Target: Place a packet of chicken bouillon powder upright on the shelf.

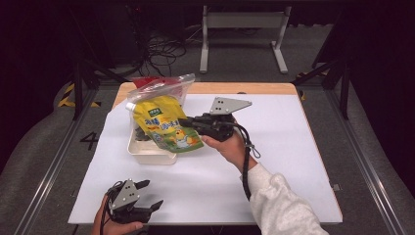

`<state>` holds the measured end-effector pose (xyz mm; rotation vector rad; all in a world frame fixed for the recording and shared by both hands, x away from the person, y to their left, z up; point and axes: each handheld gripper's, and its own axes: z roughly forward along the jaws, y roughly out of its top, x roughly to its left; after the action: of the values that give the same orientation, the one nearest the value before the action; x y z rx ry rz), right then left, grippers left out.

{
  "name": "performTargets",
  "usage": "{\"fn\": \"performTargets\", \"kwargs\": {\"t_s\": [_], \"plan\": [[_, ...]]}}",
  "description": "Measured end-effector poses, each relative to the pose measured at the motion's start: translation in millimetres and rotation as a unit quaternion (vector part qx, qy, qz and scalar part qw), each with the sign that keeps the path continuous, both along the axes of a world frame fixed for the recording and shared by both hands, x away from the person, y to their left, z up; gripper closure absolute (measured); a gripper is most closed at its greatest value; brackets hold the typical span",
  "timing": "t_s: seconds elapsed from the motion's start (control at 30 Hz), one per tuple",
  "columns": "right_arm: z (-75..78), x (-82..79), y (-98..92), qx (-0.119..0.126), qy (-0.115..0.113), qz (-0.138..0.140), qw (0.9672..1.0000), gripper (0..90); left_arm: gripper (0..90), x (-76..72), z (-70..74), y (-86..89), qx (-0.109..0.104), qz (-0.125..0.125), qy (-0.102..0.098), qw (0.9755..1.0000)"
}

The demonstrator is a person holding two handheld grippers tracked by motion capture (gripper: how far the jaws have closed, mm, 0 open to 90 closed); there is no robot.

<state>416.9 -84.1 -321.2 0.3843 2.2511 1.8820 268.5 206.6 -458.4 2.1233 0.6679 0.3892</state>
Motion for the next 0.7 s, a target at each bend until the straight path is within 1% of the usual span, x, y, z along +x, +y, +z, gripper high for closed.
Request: {"fn": "performTargets", "kwargs": {"t_s": [0.1, 0.17, 0.27, 0.3, 0.37, 0.43, 0.47, 0.7], "plan": [[-0.2, 3.3, 10.6, -0.004, 0.002, 0.005, 1.0000, 90.0, 22.7, -1.1, 0.2, 1.4, -0.004, 0.002, -0.002, 1.0000], [-0.1, 5.4, 17.5, -0.008, 0.000, 0.008, 0.9999, 90.0, 22.7, -2.0, 0.1, 2.7, -0.002, 0.003, -0.001, 1.0000], [0.2, 9.6, 24.1, -0.004, 0.003, 0.011, 0.9999, 90.0, 22.7, -2.4, -0.3, 3.6, -0.002, 0.003, -0.001, 1.0000], [0.0, 10.9, 26.4, -0.003, 0.005, 0.014, 0.9999, 90.0, 22.7, -3.4, -0.7, 4.0, -0.003, 0.005, 0.002, 1.0000], [-0.4, 12.6, 31.4, -0.005, 0.006, 0.014, 0.9999, 90.0, 22.7, -4.2, -1.0, 4.4, -0.003, 0.005, 0.000, 1.0000], [-1.5, 14.4, 36.7, -0.002, 0.007, 0.017, 0.9998, 90.0, 22.7, -4.4, -1.0, 4.7, -0.002, 0.004, -0.001, 1.0000], [-1.5, 14.4, 36.7, -0.002, 0.007, 0.017, 0.9998, 90.0, 22.7, -5.0, -1.2, 4.7, -0.004, 0.006, 0.001, 1.0000], [-9.3, 21.1, 55.0, -0.001, 0.014, 0.018, 0.9997, 90.0, 22.7, -6.7, -1.7, 5.7, -0.002, 0.006, 0.005, 1.0000]]}}
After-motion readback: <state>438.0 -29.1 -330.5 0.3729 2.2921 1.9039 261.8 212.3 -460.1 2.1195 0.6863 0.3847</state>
